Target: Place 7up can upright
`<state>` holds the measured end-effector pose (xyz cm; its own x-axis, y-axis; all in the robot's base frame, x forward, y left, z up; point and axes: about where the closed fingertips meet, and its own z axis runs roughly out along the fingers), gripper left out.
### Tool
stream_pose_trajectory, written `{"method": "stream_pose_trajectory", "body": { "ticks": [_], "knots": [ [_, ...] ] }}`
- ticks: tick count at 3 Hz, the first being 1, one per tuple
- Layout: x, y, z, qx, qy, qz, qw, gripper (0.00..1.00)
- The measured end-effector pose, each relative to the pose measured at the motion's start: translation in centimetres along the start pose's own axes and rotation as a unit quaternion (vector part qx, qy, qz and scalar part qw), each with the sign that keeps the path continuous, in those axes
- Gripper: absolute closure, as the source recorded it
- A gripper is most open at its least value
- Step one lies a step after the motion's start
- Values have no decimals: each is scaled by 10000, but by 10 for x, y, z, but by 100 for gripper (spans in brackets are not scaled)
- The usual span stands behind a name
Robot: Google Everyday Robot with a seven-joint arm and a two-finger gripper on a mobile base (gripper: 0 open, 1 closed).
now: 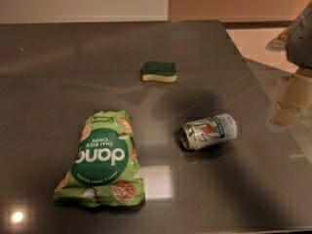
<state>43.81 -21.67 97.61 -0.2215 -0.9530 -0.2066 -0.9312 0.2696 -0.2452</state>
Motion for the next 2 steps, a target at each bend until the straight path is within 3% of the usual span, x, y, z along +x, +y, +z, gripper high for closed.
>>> {"method": "stream_pose_trajectory", "body": {
  "ticks": [1,2],
  "knots": [
    [-1,0,-1,8,-6,-4,10000,0],
    [-18,5,18,-319,-49,-294,9990,0]
  ]
}}
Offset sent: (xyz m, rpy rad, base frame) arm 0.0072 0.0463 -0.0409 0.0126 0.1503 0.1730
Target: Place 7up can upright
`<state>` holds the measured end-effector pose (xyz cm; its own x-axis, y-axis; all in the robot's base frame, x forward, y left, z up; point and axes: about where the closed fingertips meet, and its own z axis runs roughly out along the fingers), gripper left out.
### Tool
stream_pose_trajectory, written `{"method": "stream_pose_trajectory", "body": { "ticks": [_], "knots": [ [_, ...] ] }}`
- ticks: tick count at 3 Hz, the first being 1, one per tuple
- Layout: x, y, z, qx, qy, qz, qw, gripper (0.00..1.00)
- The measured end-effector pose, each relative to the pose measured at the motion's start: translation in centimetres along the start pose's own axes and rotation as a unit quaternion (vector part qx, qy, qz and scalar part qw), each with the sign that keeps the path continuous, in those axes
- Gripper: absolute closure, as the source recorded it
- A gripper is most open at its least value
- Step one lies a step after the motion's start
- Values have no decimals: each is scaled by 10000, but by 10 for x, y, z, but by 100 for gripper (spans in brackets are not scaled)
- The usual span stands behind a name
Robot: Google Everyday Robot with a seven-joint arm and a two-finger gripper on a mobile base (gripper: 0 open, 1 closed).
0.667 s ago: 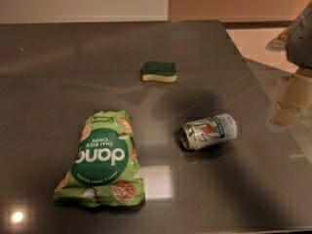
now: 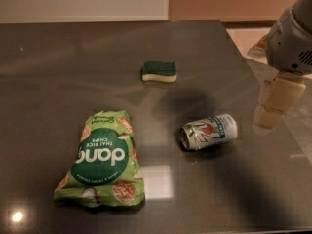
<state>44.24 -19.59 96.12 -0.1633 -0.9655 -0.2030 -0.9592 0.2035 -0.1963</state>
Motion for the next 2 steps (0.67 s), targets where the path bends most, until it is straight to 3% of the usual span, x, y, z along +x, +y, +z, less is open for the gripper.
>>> {"method": "stream_pose_trajectory", "body": {
  "ticks": [1,2],
  "knots": [
    [-26,12,32,-401,-43,-508,9979,0],
    [-47,26,65,-680,-88,-977,9929,0]
  ]
}}
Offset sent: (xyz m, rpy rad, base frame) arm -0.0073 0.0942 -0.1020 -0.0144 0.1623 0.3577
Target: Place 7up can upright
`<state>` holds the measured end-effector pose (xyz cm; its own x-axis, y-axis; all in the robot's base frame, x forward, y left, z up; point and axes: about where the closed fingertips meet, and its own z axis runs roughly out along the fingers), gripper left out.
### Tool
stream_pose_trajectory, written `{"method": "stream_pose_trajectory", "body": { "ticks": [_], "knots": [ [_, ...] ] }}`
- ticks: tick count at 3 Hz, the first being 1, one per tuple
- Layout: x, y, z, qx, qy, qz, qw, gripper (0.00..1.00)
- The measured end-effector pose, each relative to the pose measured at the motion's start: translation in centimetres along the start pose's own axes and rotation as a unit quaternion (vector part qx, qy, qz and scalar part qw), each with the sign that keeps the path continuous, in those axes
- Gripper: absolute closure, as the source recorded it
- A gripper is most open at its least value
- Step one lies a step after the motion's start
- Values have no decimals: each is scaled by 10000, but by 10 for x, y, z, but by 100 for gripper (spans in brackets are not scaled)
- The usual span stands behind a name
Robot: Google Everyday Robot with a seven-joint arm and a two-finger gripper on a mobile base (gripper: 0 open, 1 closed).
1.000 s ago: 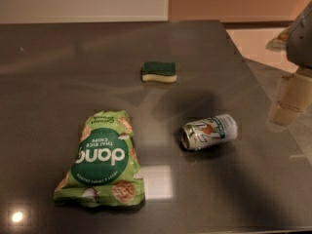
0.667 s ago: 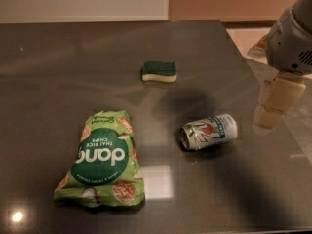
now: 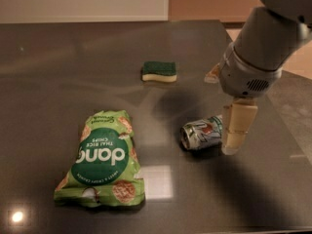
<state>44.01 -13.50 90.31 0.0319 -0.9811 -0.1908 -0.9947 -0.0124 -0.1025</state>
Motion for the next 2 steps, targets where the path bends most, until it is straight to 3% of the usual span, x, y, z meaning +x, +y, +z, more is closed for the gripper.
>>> {"method": "stream_pose_trajectory", "body": {
  "ticks": [2],
  "knots": [
    [-22,13,56,-307,-223,-888,9953,0]
  ]
}}
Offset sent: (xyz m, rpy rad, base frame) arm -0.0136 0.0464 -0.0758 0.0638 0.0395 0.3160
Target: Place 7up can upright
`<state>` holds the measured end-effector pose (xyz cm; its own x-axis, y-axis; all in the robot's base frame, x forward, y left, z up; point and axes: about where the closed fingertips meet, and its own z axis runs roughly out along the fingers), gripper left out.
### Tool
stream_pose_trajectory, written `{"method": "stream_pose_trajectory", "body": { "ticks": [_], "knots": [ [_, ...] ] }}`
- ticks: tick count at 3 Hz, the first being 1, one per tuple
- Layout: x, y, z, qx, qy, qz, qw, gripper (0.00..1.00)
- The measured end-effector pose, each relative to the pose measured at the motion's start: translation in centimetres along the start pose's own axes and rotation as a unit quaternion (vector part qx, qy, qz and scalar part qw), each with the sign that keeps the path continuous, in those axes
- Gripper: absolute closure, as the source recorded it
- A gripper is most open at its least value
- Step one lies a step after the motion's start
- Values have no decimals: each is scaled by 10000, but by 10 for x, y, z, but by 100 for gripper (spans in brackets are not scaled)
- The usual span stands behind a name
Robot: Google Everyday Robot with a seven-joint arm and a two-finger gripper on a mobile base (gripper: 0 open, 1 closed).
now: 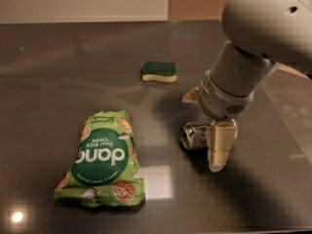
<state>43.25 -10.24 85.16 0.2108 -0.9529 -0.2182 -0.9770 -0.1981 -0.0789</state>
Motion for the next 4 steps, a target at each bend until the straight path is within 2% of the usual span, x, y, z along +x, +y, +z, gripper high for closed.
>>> {"method": "stream_pose_trajectory", "body": {
  "ticks": [1,2,3,4],
  "knots": [
    [-5,4,14,-225,-70,-332,9992,16],
    [-7,5,13,-326,-108,-434,9985,39],
    [-7,1,4,-388,-251,-332,9984,64],
    [-11,-15,-13,-350,-921,41,9951,95]
  ]
}}
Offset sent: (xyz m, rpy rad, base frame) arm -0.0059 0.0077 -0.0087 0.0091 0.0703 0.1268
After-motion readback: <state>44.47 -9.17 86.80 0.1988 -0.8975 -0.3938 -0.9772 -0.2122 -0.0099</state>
